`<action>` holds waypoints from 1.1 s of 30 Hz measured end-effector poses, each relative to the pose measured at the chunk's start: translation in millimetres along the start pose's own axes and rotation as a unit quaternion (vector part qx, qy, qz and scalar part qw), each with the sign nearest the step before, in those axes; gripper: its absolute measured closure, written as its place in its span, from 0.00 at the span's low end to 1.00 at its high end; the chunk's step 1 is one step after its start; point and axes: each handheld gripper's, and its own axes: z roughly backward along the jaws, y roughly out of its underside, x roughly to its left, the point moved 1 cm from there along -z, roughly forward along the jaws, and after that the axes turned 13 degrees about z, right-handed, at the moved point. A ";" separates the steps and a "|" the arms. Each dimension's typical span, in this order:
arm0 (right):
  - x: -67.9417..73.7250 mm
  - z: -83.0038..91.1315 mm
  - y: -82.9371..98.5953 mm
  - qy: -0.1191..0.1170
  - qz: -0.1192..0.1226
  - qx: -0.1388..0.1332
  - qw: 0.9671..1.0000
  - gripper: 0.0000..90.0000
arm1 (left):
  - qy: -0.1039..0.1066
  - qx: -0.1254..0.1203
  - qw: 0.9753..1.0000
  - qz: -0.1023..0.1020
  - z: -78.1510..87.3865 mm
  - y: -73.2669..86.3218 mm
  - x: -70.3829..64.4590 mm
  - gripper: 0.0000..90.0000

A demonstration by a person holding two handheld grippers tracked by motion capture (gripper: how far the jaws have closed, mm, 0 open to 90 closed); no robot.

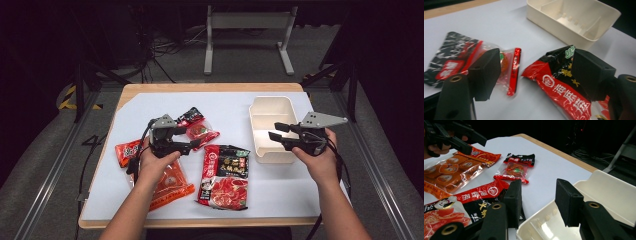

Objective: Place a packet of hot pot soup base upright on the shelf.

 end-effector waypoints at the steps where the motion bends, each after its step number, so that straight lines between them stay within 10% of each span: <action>1: 0.1 1.1 0.4 0.001 0.000 0.000 1.000 0.65 | 0.004 0.000 1.000 0.004 -2.4 -0.2 -0.5 0.29; 33: 5.7 15.8 12.0 0.005 -0.006 0.009 1.000 0.63 | -0.024 0.108 0.994 0.004 -72.3 12.5 -5.8 0.36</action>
